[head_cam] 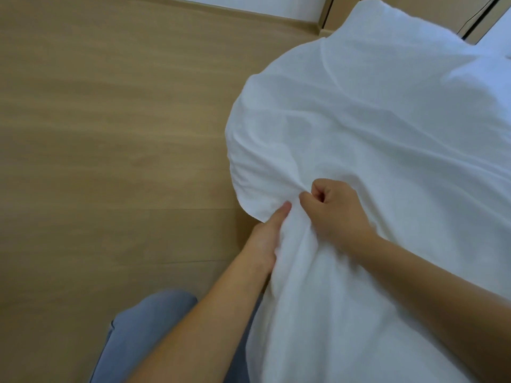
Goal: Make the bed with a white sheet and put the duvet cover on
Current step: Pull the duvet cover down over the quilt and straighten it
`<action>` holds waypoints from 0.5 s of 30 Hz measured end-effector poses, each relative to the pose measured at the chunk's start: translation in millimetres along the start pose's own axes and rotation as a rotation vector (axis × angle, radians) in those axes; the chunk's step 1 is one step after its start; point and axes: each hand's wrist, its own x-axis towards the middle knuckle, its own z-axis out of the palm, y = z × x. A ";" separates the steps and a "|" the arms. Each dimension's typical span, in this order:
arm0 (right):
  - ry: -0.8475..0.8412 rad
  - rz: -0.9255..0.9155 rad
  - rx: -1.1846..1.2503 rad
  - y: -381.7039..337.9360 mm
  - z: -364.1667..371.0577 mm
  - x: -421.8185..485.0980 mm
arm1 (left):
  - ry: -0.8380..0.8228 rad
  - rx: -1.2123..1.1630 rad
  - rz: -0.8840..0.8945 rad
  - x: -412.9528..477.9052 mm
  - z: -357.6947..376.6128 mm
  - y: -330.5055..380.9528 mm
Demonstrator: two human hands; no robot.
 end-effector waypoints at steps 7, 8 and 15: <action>-0.019 -0.082 -0.892 26.5 -16.2 11.0 | 0.282 0.350 0.291 -12.0 -49.0 20.5; -0.065 -0.051 -0.957 33.1 -13.7 12.2 | 0.377 0.540 0.352 -5.3 -42.9 13.9; 0.055 -0.119 -0.958 26.5 -9.4 46.5 | 0.055 0.765 0.462 28.4 -51.2 26.2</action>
